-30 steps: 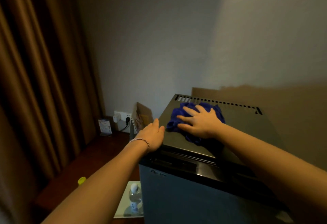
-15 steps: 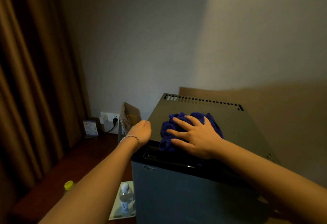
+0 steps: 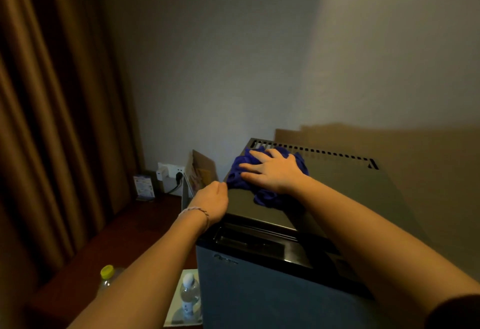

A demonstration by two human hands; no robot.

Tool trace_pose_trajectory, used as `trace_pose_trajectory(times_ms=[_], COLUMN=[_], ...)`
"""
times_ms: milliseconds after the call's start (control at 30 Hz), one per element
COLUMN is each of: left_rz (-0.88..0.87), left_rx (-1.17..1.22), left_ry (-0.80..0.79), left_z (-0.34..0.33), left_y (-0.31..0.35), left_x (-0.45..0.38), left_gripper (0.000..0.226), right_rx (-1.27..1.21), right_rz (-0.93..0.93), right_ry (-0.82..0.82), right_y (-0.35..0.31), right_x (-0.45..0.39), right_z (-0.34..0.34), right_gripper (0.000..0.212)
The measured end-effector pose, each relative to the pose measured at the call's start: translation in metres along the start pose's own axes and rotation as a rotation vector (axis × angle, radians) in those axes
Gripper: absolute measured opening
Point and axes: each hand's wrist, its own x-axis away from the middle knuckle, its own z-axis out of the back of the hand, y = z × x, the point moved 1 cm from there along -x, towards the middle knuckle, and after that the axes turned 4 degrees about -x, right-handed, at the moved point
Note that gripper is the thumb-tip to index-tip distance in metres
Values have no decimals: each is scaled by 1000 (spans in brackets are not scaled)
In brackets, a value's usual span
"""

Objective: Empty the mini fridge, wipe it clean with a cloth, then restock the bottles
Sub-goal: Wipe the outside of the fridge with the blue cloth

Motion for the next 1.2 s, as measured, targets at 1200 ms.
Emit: trace_pose_trajectory(times_ms=[1200], left_rz=[-13], left_rx=[-35], left_ry=[-30], left_z=[8], left_y=[12], left_x=[15], left_gripper=[46], right_rx=[65], right_rz=[-279], right_ry=[-10], right_y=[-7], right_x=[133], right_z=[-10], right_gripper=[91])
